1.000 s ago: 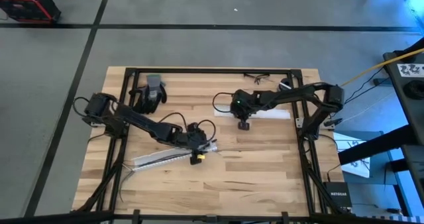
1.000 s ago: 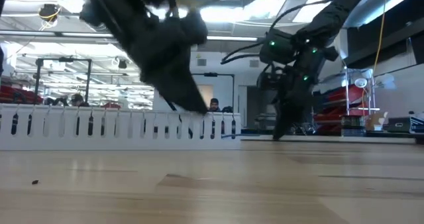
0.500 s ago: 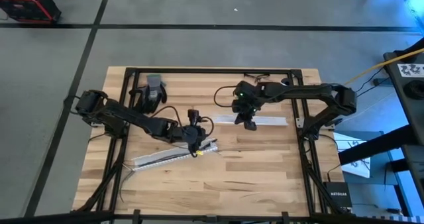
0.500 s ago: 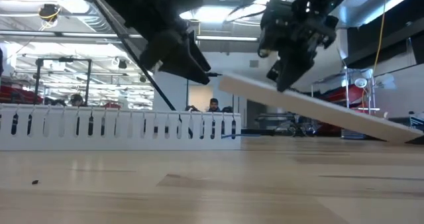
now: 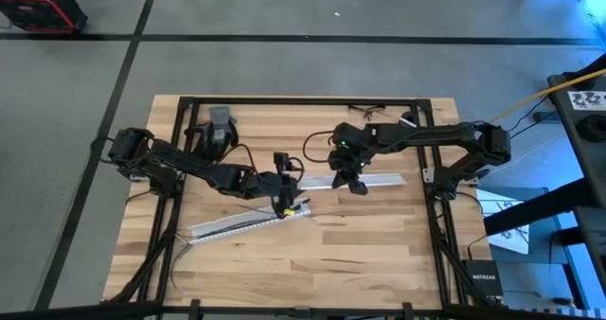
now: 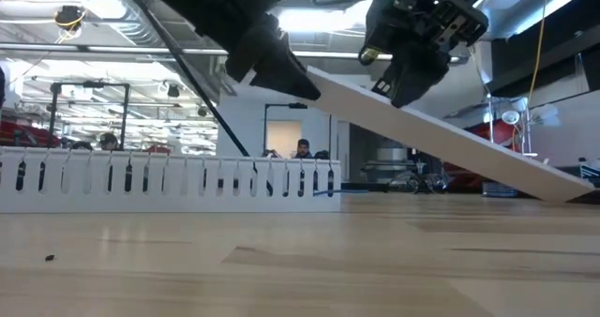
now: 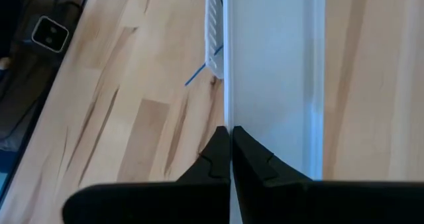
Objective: Ziptie cables
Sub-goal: Close the white cable duct
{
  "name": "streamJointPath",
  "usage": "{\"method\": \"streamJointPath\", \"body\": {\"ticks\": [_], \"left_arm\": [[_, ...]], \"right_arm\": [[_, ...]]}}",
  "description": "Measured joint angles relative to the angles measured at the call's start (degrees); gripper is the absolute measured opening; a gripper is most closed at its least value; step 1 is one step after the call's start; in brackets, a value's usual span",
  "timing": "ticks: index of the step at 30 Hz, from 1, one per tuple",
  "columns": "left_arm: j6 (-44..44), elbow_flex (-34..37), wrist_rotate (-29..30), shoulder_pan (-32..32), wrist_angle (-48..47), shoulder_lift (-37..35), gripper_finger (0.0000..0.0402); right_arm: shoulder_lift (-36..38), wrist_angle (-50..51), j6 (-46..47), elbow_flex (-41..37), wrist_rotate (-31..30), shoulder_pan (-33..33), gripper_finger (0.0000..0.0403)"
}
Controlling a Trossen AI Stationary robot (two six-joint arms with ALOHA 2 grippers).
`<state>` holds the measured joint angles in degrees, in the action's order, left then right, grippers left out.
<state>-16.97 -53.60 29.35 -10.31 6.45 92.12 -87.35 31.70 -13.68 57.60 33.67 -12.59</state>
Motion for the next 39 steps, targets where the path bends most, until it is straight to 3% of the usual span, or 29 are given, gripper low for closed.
{"method": "streamJointPath", "body": {"ticks": [5,12,17,21,26,32,34,39], "left_arm": [[3.3,0.0,-0.8,-0.2,1.8,0.0,0.0208],[6.8,0.0,-4.8,-0.2,1.2,0.0,0.002],[10.5,0.0,-5.2,-0.2,1.1,0.0,0.0011],[13.8,0.0,-4.8,-0.2,1.0,0.0,0.0006],[16.3,0.0,-5.2,0.1,1.3,0.0,0.0005],[25.2,0.0,-5.2,2.1,2.0,-0.1,0.0004],[28.8,0.0,-5.1,3.5,2.0,-0.3,0.0004],[35.3,0.0,-5.9,7.7,1.7,-2.7,0.0004]], "right_arm": [[0.0,-1.7,0.6,0.0,0.4,0.3,0.0],[0.0,-2.3,0.6,0.0,0.5,0.2,0.0],[0.0,-2.2,1.0,0.6,0.1,0.2,0.0001],[0.0,4.0,4.2,5.4,-7.1,0.3,0.0022],[0.3,16.4,2.7,15.1,-15.6,0.2,0.0108],[0.3,17.3,4.4,19.6,-29.4,1.1,0.0222],[0.1,15.9,8.6,19.5,-36.6,2.0,0.0247],[-2.1,14.3,7.3,19.5,-48.6,6.9,0.0277]]}}
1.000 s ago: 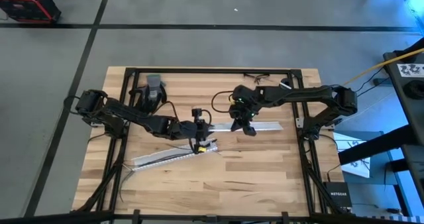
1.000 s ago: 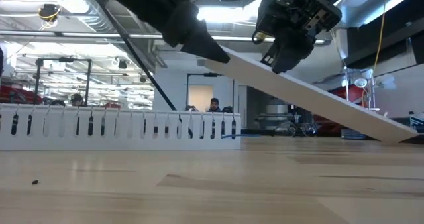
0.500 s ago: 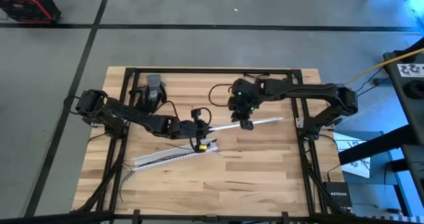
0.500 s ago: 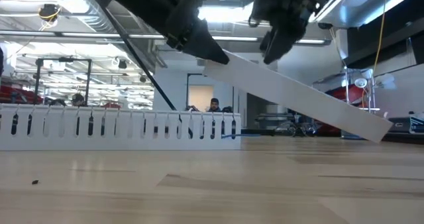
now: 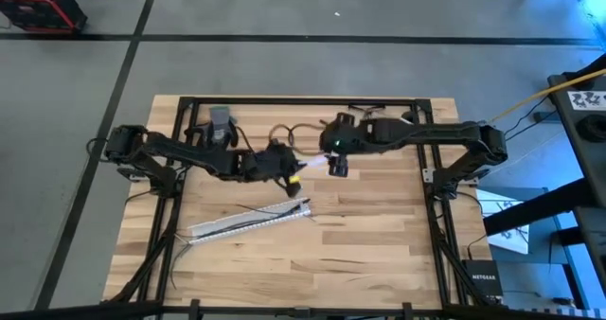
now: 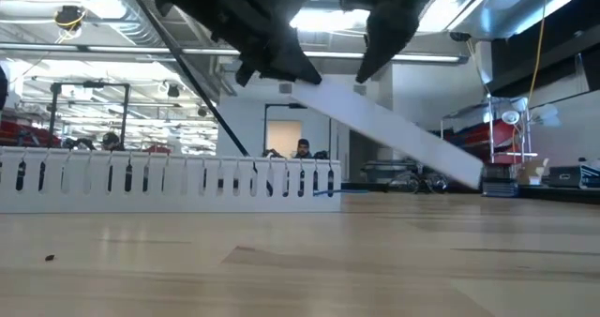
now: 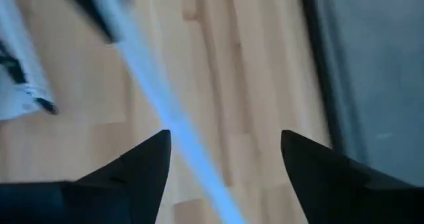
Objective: Ziptie cables
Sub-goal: Close the white cable duct
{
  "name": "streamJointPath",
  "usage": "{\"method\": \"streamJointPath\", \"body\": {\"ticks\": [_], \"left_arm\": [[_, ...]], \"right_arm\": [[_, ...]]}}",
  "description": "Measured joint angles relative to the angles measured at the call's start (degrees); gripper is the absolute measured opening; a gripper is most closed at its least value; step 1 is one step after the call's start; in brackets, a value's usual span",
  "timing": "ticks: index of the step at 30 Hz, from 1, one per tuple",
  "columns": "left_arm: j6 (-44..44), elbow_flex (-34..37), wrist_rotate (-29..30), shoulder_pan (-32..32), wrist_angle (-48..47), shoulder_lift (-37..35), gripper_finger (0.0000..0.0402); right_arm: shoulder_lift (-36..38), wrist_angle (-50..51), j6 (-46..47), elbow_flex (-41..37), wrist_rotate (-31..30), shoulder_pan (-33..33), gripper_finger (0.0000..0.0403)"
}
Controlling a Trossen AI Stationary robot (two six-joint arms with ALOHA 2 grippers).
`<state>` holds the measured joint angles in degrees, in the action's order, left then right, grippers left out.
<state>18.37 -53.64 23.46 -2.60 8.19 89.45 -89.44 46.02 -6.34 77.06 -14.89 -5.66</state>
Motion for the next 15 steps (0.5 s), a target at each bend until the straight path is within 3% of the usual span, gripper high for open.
{"method": "streamJointPath", "body": {"ticks": [4,8,10,15], "left_arm": [[-3.8,0.0,-0.6,3.6,1.6,-2.2,0.0004],[-2.7,-0.1,-4.9,6.8,2.3,-3.1,0.0004],[-2.1,0.0,-5.4,7.6,2.5,-3.1,0.0004],[0.5,-0.1,-6.9,8.3,4.4,-3.2,0.0004]], "right_arm": [[-0.4,-2.5,-6.1,0.1,-11.0,4.9,0.0272],[-1.3,-6.1,-15.1,0.0,-18.0,7.8,0.0263],[-1.3,-6.8,-19.2,0.0,-19.5,8.0,0.0259],[-1.3,-9.9,-19.5,0.0,-17.2,7.9,0.0255]]}}
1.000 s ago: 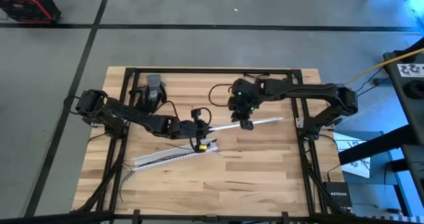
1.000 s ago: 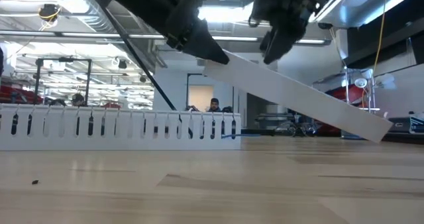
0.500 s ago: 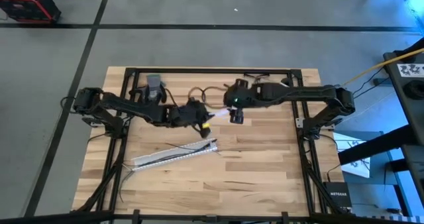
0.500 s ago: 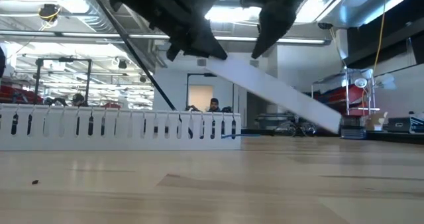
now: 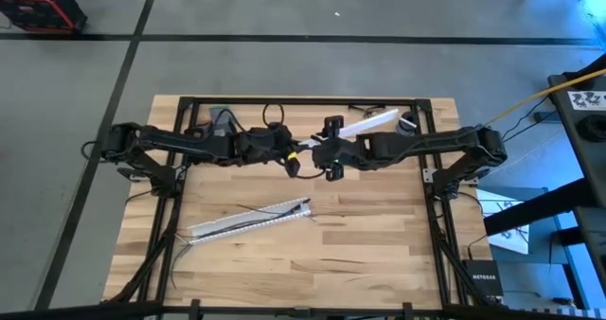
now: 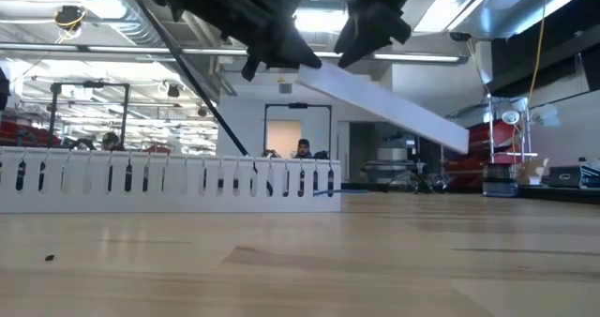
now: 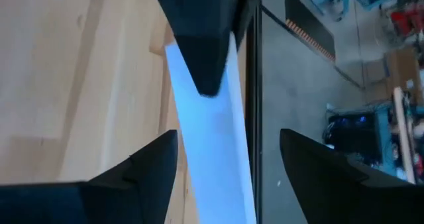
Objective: Ziptie cables
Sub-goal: Close the white cable duct
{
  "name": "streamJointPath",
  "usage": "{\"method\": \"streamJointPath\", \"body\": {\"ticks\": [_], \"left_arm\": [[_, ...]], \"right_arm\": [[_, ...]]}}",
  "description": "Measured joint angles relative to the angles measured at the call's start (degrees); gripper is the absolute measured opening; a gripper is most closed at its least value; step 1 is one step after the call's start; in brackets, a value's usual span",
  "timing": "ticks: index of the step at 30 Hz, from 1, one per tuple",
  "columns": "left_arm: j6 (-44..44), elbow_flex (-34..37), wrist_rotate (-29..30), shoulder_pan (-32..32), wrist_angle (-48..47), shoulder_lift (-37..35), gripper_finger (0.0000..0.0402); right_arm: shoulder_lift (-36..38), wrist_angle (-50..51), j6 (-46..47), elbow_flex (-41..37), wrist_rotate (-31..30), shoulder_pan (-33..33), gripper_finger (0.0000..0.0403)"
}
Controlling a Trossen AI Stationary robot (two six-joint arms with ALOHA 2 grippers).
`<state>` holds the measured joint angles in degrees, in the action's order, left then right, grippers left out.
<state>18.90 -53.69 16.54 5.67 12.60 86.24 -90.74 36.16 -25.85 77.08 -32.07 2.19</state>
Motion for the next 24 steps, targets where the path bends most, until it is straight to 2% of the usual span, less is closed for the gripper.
{"method": "streamJointPath", "body": {"ticks": [7,12,16,19,24], "left_arm": [[-0.3,0.0,-1.7,-0.9,0.0,0.0,0.0004],[-0.9,0.0,-1.9,-0.8,-0.1,0.0,0.0004],[-0.8,0.0,-2.0,-0.8,-0.1,0.0,0.0004],[-0.5,0.0,-2.0,-0.8,-0.2,0.0,0.0004],[0.6,0.0,-2.0,-0.5,-0.1,0.0,0.0004]], "right_arm": [[0.0,-0.4,-5.6,0.0,-0.2,-0.3,0.0263],[-0.9,-0.6,-0.9,0.0,7.7,-2.8,0.0296],[-1.8,-1.0,1.7,-1.9,9.7,-4.7,0.0314],[-1.8,-5.7,-1.5,-5.3,6.8,-3.6,0.0314],[-1.8,-14.7,-4.6,-11.3,-5.7,0.5,0.0301]]}}
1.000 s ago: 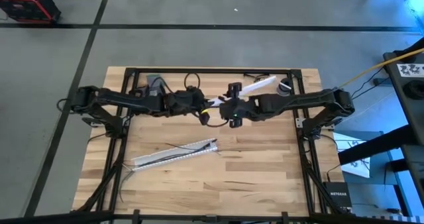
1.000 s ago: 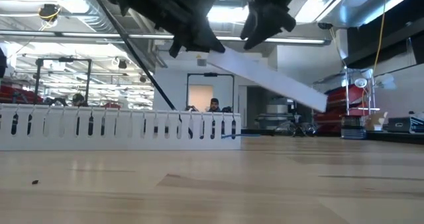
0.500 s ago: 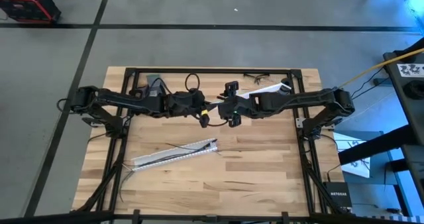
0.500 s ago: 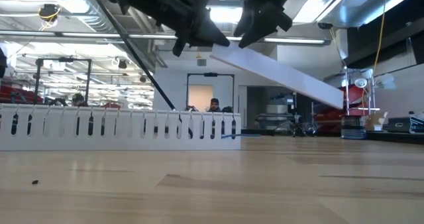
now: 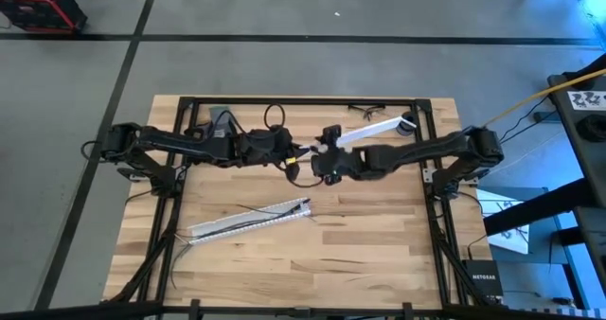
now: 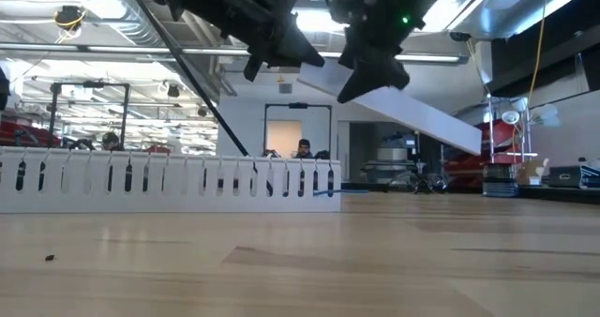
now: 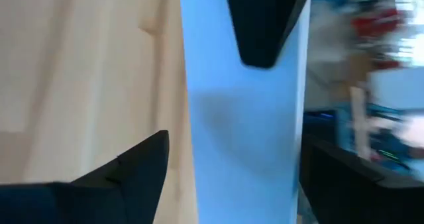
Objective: Ziptie cables
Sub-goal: Close the white cable duct
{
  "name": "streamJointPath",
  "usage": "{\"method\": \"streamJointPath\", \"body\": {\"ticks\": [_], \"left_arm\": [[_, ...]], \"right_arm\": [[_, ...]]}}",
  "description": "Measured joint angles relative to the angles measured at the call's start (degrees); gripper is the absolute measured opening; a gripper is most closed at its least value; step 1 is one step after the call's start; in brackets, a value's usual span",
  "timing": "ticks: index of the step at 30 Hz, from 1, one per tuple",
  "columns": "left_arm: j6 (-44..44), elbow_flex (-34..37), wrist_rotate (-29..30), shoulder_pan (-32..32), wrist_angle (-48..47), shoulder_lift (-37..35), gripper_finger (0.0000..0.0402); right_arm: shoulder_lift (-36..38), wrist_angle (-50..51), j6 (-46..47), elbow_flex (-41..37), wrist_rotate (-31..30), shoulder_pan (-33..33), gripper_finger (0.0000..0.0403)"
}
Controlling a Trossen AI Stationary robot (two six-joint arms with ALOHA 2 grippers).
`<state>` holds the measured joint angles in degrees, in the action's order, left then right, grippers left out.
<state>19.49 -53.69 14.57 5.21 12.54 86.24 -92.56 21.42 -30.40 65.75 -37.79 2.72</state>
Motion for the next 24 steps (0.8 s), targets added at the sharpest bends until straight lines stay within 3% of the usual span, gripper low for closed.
{"method": "streamJointPath", "body": {"ticks": [4,6,13,17,24], "left_arm": [[1.9,0.0,-0.1,0.7,0.0,0.0,0.0004],[2.9,0.0,-0.1,0.9,0.1,0.0,0.0004],[4.1,0.0,0.0,0.4,1.0,0.1,0.0004],[4.4,0.0,-0.8,0.4,1.7,0.1,0.0004],[4.5,0.0,-1.6,0.4,1.7,0.1,0.0004]], "right_arm": [[0.0,-8.8,-1.7,-5.5,-11.8,3.5,0.0289],[0.0,-14.7,-4.5,-8.1,-14.6,4.2,0.0283],[0.0,-30.4,-14.0,-13.0,-15.7,4.0,0.0267],[0.0,-32.3,-17.0,-13.1,-12.5,4.0,0.0256],[0.0,-32.3,-18.6,-13.0,-13.3,3.3,0.024]]}}
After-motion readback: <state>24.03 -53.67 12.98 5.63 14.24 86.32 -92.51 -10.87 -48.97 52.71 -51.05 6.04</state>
